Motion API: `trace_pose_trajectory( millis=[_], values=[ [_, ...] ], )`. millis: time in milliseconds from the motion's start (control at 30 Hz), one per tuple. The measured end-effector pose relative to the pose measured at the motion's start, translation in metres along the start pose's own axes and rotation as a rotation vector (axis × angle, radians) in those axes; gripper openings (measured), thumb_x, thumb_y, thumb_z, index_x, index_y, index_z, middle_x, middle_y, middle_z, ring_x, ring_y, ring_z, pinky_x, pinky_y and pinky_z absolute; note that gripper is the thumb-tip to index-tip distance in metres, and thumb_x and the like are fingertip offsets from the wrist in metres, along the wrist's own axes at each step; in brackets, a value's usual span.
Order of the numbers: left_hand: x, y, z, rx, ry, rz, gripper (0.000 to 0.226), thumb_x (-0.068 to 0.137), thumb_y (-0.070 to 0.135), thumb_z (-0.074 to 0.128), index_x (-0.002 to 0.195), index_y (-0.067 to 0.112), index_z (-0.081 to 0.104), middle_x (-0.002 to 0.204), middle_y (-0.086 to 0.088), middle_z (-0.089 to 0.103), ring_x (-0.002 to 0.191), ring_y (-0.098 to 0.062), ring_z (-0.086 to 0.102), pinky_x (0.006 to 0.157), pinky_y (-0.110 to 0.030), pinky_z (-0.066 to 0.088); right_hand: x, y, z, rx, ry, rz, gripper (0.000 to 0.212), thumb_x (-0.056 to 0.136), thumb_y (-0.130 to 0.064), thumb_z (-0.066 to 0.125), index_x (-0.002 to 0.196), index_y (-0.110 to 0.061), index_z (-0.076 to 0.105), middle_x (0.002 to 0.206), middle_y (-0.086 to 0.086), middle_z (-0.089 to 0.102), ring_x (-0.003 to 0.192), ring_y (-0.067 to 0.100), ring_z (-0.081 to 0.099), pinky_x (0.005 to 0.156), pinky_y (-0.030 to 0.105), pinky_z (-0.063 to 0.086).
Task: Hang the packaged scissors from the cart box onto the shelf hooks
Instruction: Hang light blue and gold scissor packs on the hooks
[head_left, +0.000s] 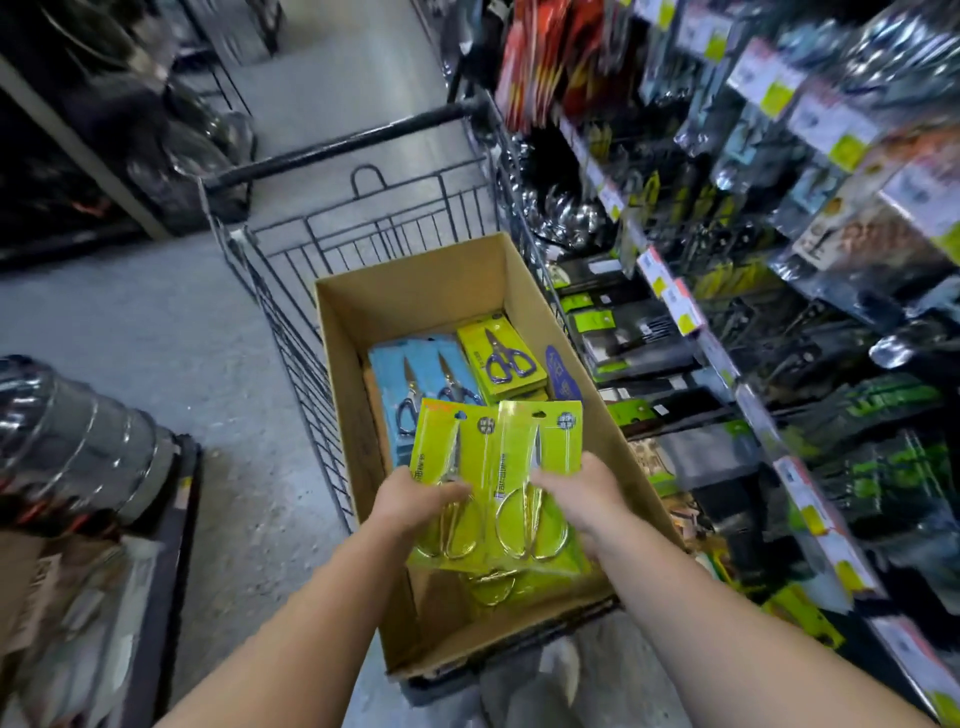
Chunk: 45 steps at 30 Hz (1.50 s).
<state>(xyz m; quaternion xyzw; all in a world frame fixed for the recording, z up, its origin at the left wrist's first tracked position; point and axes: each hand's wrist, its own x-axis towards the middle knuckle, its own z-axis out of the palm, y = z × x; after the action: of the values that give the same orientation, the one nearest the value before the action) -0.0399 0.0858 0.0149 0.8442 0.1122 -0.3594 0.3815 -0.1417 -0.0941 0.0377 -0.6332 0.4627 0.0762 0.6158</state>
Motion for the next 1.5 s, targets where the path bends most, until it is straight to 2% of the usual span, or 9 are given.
trace_pose_trajectory(
  millis=[367, 600, 733, 867, 1067, 1200, 1300, 1400, 1500],
  values=[
    [-0.09, -0.01, -0.013, 0.005, -0.111, 0.117, 0.062, 0.073, 0.041, 0.084, 0.103, 0.006, 0.044, 0.1, -0.006, 0.061, 0.09, -0.024, 0.066, 0.078, -0.038, 0.058, -0.086, 0.029, -0.009, -0.049, 0.119, -0.153, 0.056, 0.085, -0.028, 0.075, 0.132, -0.012, 0.05, 0.133, 0.001, 0.056, 0.116, 0.024, 0.055, 0.1, 0.037, 0.046],
    [-0.142, -0.033, 0.013, 0.048, -0.272, 0.271, 0.033, 0.077, 0.032, 0.083, 0.098, 0.014, 0.064, 0.093, -0.005, 0.073, 0.087, -0.025, 0.071, 0.088, -0.043, 0.057, -0.165, 0.087, -0.03, -0.053, 0.349, -0.132, 0.008, 0.082, -0.027, 0.074, 0.087, -0.025, 0.067, 0.095, 0.0, 0.072, 0.093, 0.023, 0.066, 0.085, 0.035, 0.053],
    [-0.173, -0.039, 0.048, 0.082, -0.368, 0.313, 0.03, 0.075, 0.025, 0.085, 0.097, 0.016, 0.067, 0.097, -0.007, 0.074, 0.088, -0.024, 0.072, 0.089, -0.044, 0.057, -0.204, 0.125, -0.053, 0.049, 0.478, -0.035, 0.044, 0.078, -0.036, 0.077, 0.115, -0.017, 0.064, 0.114, 0.003, 0.068, 0.102, 0.024, 0.064, 0.087, 0.037, 0.053],
    [-0.197, -0.041, 0.086, 0.122, -0.482, 0.344, 0.06, 0.053, 0.039, 0.09, 0.101, 0.01, 0.069, 0.093, -0.008, 0.075, 0.086, -0.027, 0.073, 0.085, -0.048, 0.059, -0.242, 0.156, -0.079, 0.176, 0.591, -0.002, 0.032, 0.082, -0.029, 0.076, 0.108, -0.017, 0.06, 0.108, 0.0, 0.065, 0.101, 0.021, 0.06, 0.089, 0.036, 0.05],
    [-0.251, -0.046, 0.145, 0.248, -0.605, 0.457, 0.043, 0.079, 0.027, 0.082, 0.111, 0.009, 0.061, 0.1, -0.004, 0.067, 0.088, -0.018, 0.063, 0.081, -0.03, 0.049, -0.298, 0.203, -0.121, 0.307, 0.73, 0.01, 0.014, 0.083, -0.023, 0.076, 0.094, -0.026, 0.068, 0.105, 0.001, 0.072, 0.094, 0.021, 0.067, 0.09, 0.039, 0.054],
    [-0.292, -0.059, 0.194, 0.338, -0.681, 0.528, 0.095, 0.067, 0.046, 0.086, 0.141, 0.003, 0.043, 0.138, -0.012, 0.055, 0.122, -0.031, 0.055, 0.101, -0.038, 0.047, -0.34, 0.242, -0.151, 0.396, 0.799, 0.014, 0.017, 0.088, -0.016, 0.071, 0.09, -0.025, 0.056, 0.099, -0.007, 0.06, 0.094, 0.016, 0.055, 0.092, 0.029, 0.045],
    [-0.315, -0.07, 0.225, 0.382, -0.68, 0.552, 0.063, 0.075, 0.038, 0.084, 0.121, 0.004, 0.057, 0.112, -0.008, 0.066, 0.1, -0.021, 0.062, 0.081, -0.027, 0.054, -0.36, 0.27, -0.174, 0.437, 0.839, 0.012, 0.026, 0.088, -0.019, 0.071, 0.112, -0.017, 0.061, 0.106, -0.003, 0.06, 0.096, 0.016, 0.052, 0.093, 0.033, 0.046],
    [-0.356, -0.08, 0.25, 0.398, -0.698, 0.585, 0.025, 0.084, 0.023, 0.078, 0.095, 0.009, 0.059, 0.079, 0.003, 0.058, 0.071, -0.011, 0.054, 0.052, -0.016, 0.044, -0.381, 0.298, -0.202, 0.476, 0.848, 0.017, 0.023, 0.088, -0.02, 0.072, 0.104, -0.02, 0.055, 0.102, -0.007, 0.059, 0.097, 0.014, 0.053, 0.091, 0.031, 0.049],
    [-0.387, -0.089, 0.273, 0.373, -0.711, 0.592, 0.03, 0.085, 0.023, 0.077, 0.104, 0.008, 0.059, 0.088, 0.0, 0.062, 0.078, -0.014, 0.055, 0.066, -0.019, 0.046, -0.397, 0.321, -0.229, 0.448, 0.858, 0.043, 0.015, 0.086, -0.021, 0.073, 0.095, -0.018, 0.062, 0.098, -0.002, 0.067, 0.088, 0.016, 0.061, 0.076, 0.027, 0.048]
  ],
)
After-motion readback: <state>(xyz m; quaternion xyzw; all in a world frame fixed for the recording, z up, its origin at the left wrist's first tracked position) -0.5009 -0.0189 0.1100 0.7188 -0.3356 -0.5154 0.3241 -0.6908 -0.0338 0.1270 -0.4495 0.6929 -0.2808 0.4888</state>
